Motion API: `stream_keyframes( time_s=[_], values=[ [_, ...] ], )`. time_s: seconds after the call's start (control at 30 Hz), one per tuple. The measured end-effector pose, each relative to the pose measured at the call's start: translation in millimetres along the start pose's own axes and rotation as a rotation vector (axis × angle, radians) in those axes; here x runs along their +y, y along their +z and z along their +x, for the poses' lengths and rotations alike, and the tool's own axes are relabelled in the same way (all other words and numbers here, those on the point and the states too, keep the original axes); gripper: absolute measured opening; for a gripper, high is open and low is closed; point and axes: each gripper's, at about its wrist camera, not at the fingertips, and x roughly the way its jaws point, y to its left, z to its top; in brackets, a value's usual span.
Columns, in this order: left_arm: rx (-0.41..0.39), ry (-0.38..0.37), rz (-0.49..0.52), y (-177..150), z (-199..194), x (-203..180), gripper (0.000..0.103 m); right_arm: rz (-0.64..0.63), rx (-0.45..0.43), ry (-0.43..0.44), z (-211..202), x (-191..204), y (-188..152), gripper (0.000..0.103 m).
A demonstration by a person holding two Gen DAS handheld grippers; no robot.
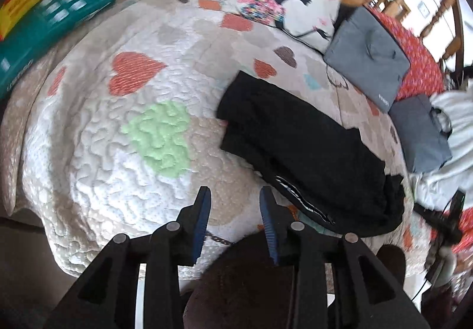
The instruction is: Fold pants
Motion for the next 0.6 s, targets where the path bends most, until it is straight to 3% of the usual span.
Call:
stream_keyframes(
  time_s=[0.17,0.27,0.3,0.37,0.43,0.5,0.6],
  values=[
    [0.004,-0.028,0.057,-2,6,-36,0.041,-0.057,-0.003,-0.009,38,19,31,0.065],
    [0.007,-0.039,0.078,-2,8,-52,0.042,-0.07,0.073,-0.037,78,21,40,0.07],
    [0.01,-0.041,0.082,-2,8,-55,0.042,-0.073,0.114,-0.038,91,22,42,0.056],
    [0.013,-0.041,0.088,-1,9,-60,0.042,-0.083,0.108,-0.019,90,20,43,0.011],
    [0.016,-0.054,0.092,-1,10,-62,0.042,-0.027,0.051,0.081,66,10,42,0.006],
    [0.018,-0.062,0.096,0,14,-62,0.042,-0.016,-0.005,0.085,42,-2,35,0.006],
    [0.029,-0.072,0.083,1,22,-61,0.042,0.03,-0.024,0.044,25,-33,17,0.006]
  ],
)
